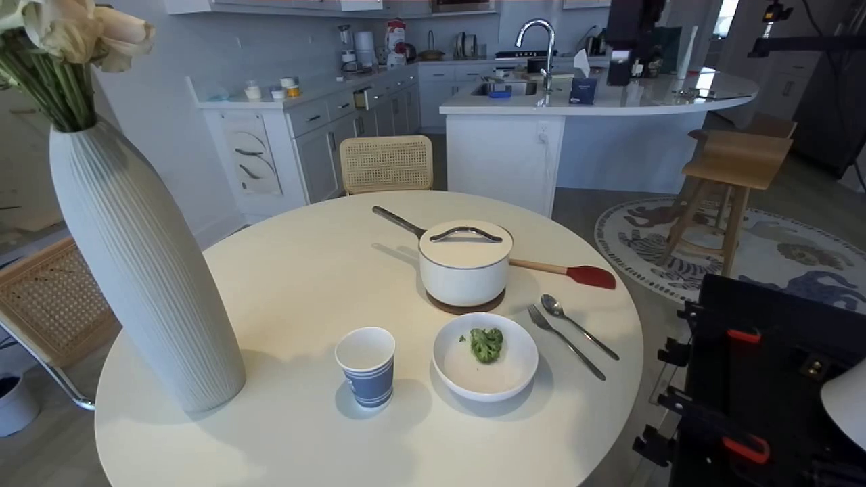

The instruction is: Uncover the white pot

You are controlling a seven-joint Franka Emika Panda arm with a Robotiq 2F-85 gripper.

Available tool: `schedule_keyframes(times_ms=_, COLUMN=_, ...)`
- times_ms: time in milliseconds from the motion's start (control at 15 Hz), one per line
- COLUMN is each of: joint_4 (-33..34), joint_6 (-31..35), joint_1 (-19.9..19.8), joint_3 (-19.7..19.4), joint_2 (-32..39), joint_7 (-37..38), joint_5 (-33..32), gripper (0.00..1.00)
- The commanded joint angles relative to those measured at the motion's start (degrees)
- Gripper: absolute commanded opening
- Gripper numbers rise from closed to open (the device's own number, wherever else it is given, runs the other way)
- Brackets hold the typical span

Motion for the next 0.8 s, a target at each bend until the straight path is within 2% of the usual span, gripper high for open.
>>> schedule_keyframes(times_ms=0, joint_4=2.07, joint_6=6.47, joint_1=0.27, joint_3=-2.45, joint_2=9.64, joint_7=-4.03, joint_5=-2.68, gripper=1.00)
schedule_keyframes(times_ms=267, joint_4=5.03, joint_6=14.56, joint_1=-0.66, joint_3=-6.74, joint_2=20.51, joint_7=-12.27, joint_5=-5.51, gripper=1.00)
schedule_keyframes(times_ms=467, joint_4=8.91, joint_6=20.57, joint_1=-1.23, joint_3=-10.11, joint_2=28.83, joint_7=-19.52, joint_5=-5.18, gripper=1.00)
schedule_keyframes(times_ms=733, joint_4=15.40, joint_6=25.43, joint_1=-2.06, joint_3=-11.82, joint_2=38.92, joint_7=-27.77, joint_5=-3.24, gripper=1.00)
